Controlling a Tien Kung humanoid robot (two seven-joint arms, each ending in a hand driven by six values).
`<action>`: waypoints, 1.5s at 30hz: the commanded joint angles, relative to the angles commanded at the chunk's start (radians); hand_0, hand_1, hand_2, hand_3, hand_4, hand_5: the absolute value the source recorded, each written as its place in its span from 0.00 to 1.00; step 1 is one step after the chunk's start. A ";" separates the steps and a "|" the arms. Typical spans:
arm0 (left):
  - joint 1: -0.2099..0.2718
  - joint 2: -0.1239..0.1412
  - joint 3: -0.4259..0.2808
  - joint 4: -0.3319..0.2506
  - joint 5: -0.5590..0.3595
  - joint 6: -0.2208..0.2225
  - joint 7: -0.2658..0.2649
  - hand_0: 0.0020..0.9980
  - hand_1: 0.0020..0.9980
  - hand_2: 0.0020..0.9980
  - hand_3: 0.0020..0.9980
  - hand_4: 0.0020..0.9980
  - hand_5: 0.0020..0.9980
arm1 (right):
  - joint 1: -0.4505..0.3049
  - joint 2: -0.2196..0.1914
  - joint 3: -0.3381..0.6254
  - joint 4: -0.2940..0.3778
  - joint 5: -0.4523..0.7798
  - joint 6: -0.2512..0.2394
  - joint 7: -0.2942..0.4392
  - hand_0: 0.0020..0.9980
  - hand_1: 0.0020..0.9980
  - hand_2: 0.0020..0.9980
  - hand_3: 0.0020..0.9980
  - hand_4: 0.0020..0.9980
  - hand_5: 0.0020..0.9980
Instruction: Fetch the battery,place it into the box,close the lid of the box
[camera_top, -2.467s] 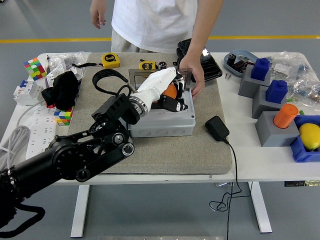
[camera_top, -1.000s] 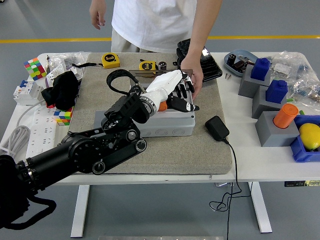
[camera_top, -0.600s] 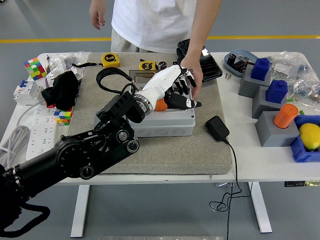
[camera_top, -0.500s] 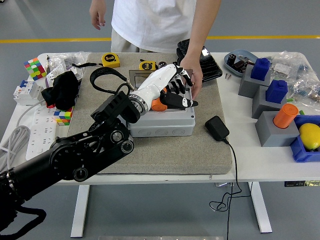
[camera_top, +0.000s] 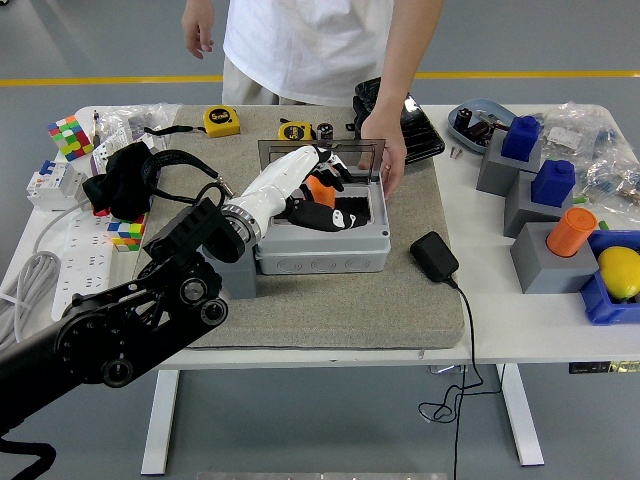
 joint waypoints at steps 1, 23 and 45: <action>0.004 0.006 0.000 -0.002 0.001 -0.002 0.001 0.41 0.65 0.61 0.57 1.00 0.31 | 0.000 0.000 0.000 0.000 0.000 0.000 0.000 0.62 0.64 0.67 0.57 0.98 0.52; 0.049 0.058 0.007 -0.016 -0.006 -0.024 0.018 0.40 0.65 0.58 0.57 1.00 0.33 | -0.003 0.000 0.001 0.000 0.001 0.000 0.000 0.62 0.64 0.67 0.57 0.98 0.52; -0.050 -0.088 0.045 0.091 -0.074 -0.010 -0.019 0.40 0.64 0.59 0.58 1.00 0.36 | 0.002 0.000 -0.014 0.002 0.005 0.000 0.001 0.62 0.64 0.67 0.57 0.99 0.52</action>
